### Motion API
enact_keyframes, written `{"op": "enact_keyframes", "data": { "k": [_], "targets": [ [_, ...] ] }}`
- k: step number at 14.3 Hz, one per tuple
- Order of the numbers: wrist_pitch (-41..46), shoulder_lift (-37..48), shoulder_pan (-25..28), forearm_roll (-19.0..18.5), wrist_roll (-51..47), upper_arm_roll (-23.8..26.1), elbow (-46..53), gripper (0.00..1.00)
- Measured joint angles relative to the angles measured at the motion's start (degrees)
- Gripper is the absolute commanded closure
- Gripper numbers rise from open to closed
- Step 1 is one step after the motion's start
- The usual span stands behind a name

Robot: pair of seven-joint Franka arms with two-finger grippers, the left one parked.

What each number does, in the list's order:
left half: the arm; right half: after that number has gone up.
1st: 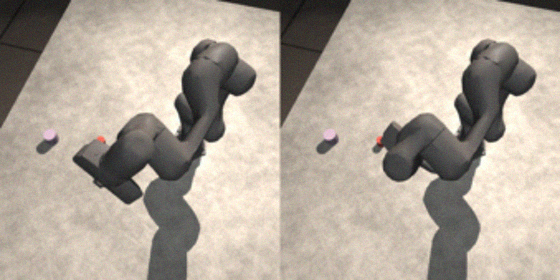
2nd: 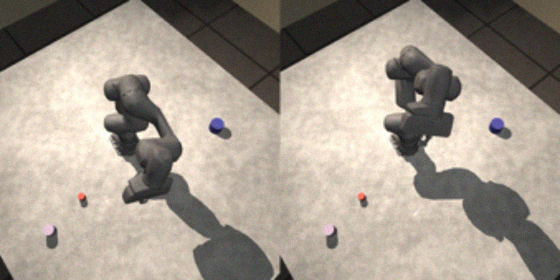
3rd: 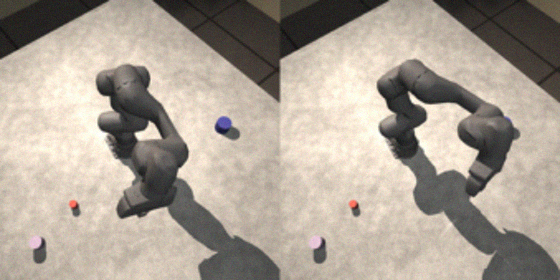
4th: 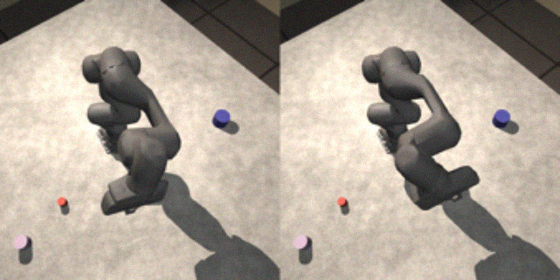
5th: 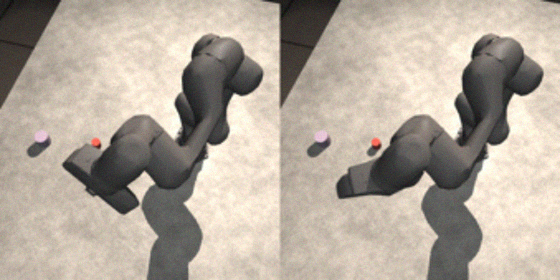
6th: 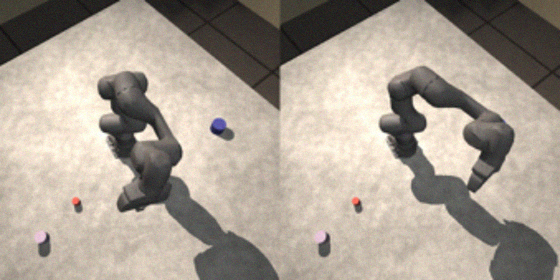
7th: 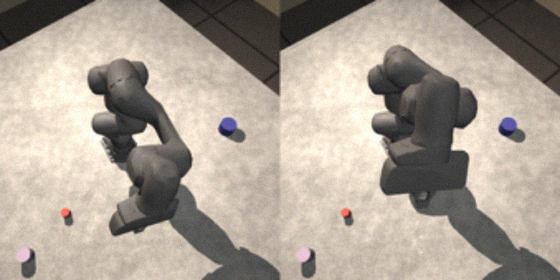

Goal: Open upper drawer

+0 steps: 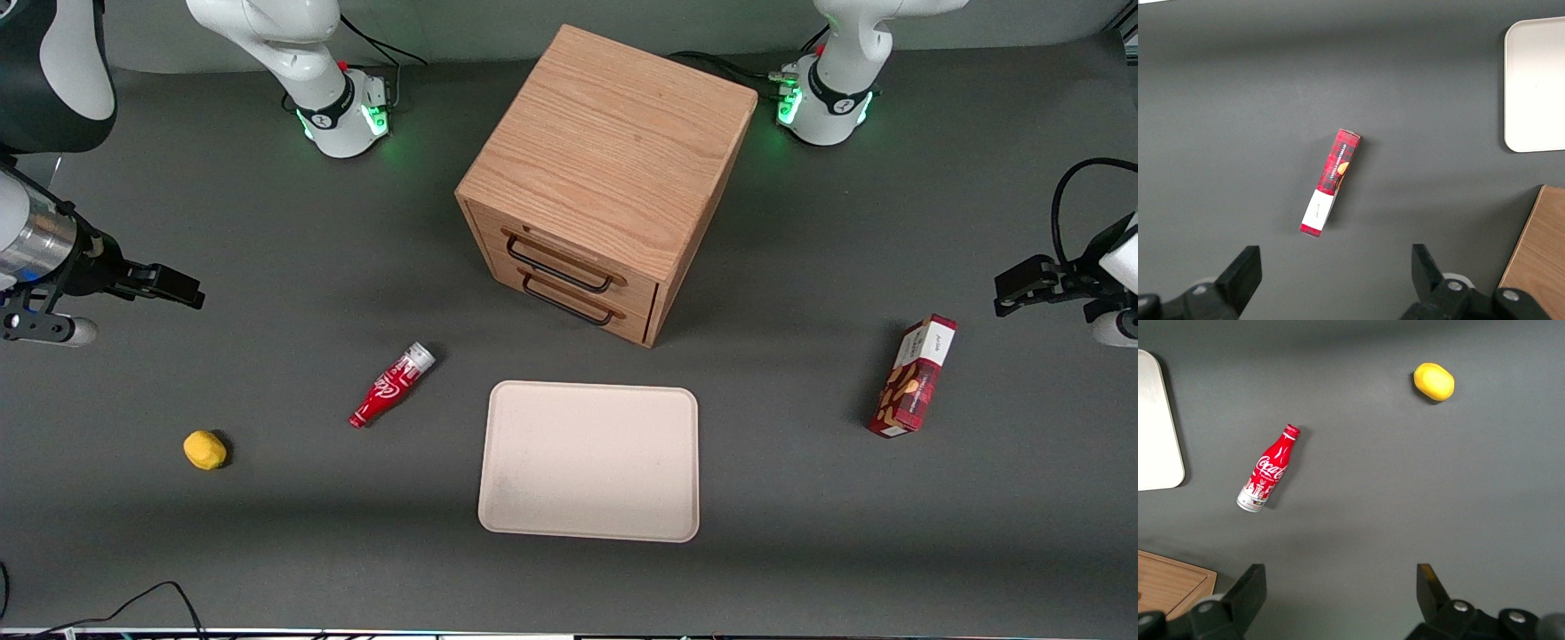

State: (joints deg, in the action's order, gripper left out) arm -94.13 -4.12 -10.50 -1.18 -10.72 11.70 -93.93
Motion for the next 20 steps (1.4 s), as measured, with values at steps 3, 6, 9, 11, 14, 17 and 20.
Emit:
{"op": "enact_keyframes", "data": {
  "k": [3,6,9,11,14,17,20],
  "targets": [
    [-0.29,-0.15,-0.01,0.0,0.02,0.0,0.0,0.0],
    [-1.82,-0.95,0.16,0.1,4.08,1.12,0.35,0.0],
    [-2.89,-3.11,0.62,0.19,5.72,10.37,2.08,0.0],
    [-5.37,-5.21,2.41,0.13,4.12,16.94,3.42,0.0],
    [-8.61,-8.06,6.55,0.12,3.66,21.09,5.0,0.0],
    [-10.73,-11.21,8.71,0.1,3.74,26.97,5.66,0.0],
    [-13.14,-13.93,13.71,-2.42,3.65,30.29,6.39,0.0]
  ]
}}
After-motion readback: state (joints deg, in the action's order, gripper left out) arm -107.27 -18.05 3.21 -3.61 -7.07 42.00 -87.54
